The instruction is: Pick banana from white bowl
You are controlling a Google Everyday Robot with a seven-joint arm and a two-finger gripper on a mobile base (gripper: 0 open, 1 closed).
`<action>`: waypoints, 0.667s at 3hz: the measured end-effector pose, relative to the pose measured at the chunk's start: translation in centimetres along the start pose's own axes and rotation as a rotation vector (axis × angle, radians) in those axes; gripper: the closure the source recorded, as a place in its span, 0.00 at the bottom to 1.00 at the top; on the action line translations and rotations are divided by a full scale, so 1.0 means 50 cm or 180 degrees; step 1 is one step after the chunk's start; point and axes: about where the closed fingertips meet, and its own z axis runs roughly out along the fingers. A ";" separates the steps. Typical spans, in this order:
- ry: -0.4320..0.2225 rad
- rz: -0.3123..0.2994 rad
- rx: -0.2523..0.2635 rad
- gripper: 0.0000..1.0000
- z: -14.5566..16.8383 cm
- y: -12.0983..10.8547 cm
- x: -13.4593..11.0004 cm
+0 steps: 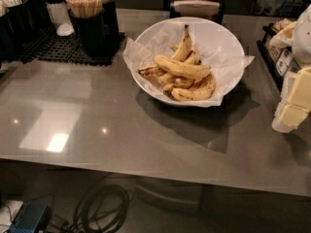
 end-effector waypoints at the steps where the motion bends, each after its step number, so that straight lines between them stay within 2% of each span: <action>1: 0.0000 0.0000 0.0000 0.00 0.000 0.000 0.000; 2: -0.0064 -0.0023 0.0040 0.00 0.002 -0.010 -0.012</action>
Offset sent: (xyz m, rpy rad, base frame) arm 0.0149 0.0098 -0.0018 0.0350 -0.0228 0.0238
